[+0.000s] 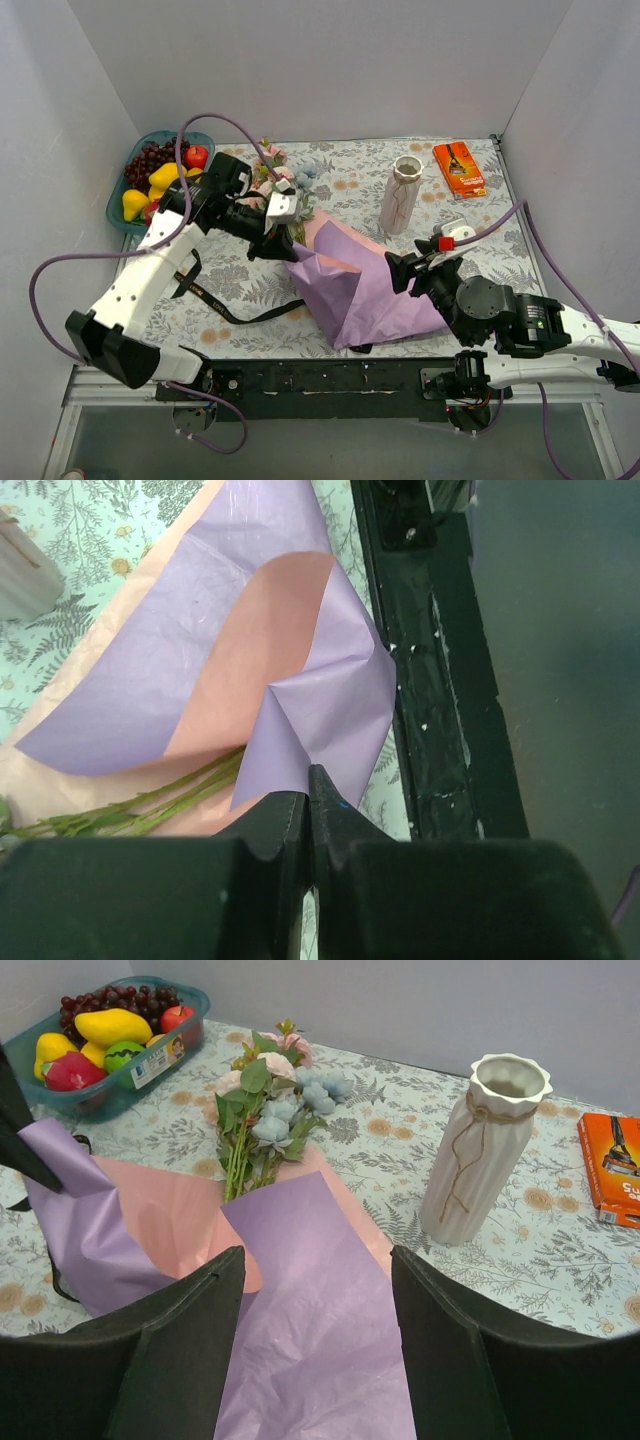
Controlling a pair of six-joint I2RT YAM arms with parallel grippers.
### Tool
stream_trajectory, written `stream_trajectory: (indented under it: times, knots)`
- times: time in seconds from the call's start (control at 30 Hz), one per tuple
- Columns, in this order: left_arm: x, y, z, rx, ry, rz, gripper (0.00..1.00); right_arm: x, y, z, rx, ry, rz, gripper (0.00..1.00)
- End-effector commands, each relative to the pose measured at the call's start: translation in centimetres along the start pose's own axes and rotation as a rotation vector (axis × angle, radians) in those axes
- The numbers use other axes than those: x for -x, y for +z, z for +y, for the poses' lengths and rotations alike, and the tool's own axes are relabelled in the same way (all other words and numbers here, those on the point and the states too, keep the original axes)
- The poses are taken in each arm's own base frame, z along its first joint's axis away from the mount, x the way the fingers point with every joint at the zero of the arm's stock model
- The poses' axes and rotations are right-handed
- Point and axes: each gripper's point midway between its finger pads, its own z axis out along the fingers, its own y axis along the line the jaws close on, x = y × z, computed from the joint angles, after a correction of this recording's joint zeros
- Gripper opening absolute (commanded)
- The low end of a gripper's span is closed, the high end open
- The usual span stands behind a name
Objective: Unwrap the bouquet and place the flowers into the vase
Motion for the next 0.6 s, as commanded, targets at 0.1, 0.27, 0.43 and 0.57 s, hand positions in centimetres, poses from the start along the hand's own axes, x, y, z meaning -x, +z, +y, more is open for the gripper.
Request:
stream_trajectory:
  times: [0.1, 0.27, 0.43, 0.57]
  knots:
    - [-2.8, -2.8, 0.8, 0.212, 0.105, 0.136, 0.0, 1.1, 0.8, 1.8, 0.025, -0.036, -0.024, 0.7]
    - [-5.9, -5.2, -0.3, 0.319, 0.11, 0.224, 0.0, 0.0, 3.5, 2.6, -0.003, -0.073, 0.031, 0.71]
    - [-11.1, -7.3, -0.8, 0.403, 0.012, 0.363, 0.0, -1.9, 7.3, 3.6, 0.08, -0.036, 0.089, 0.7]
    - [-12.6, -8.6, -1.6, 0.468, -0.104, 0.33, 0.21, -2.0, 9.8, 3.5, 0.098, -0.025, 0.099, 0.7]
